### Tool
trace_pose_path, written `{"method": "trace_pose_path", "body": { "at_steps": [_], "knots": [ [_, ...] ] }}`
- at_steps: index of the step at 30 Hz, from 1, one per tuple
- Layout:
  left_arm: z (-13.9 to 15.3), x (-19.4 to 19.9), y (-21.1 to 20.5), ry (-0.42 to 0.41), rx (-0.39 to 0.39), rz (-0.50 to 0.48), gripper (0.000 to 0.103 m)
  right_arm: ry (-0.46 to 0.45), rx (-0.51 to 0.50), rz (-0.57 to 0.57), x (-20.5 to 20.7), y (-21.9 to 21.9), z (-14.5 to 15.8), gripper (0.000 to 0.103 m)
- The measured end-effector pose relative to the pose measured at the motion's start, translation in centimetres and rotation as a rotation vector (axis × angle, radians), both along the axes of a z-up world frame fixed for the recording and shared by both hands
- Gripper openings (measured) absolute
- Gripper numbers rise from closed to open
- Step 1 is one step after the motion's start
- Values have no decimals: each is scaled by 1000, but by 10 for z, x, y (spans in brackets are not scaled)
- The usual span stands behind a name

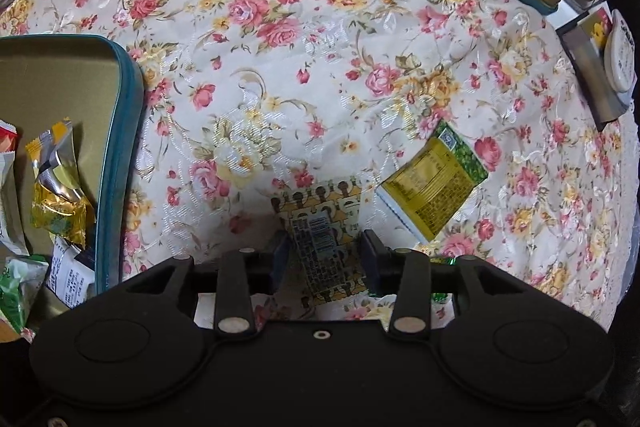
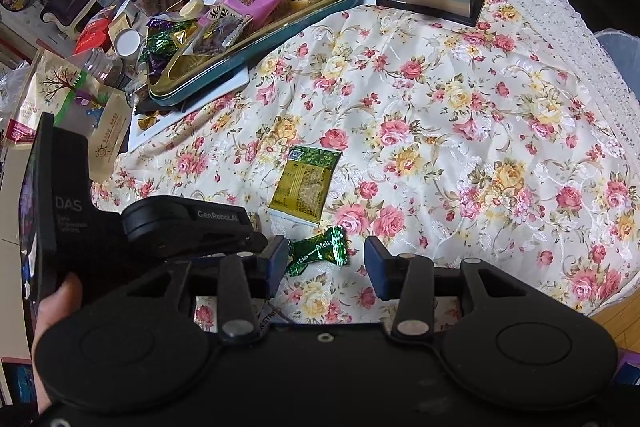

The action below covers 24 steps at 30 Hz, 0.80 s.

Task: Organize snacks
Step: 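Close the left gripper on the beige patterned packet and lift it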

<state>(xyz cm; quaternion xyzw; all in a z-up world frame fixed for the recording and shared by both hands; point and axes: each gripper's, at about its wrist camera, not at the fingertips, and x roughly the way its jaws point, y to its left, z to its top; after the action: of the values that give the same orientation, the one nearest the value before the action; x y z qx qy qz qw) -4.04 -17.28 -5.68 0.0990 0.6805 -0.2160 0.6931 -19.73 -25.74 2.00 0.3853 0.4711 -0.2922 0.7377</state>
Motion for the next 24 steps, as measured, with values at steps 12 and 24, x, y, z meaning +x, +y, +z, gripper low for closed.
{"method": "trace_pose_path", "body": {
  "at_steps": [12, 24],
  "knots": [
    [-8, -4, -4, -5, 56, -58, 47, -42, -9, 24, 6, 5, 16, 45],
    [-12, -32, -21, -135, 223, -120, 84, -207, -51, -14, -9, -3, 74, 45]
  ]
}}
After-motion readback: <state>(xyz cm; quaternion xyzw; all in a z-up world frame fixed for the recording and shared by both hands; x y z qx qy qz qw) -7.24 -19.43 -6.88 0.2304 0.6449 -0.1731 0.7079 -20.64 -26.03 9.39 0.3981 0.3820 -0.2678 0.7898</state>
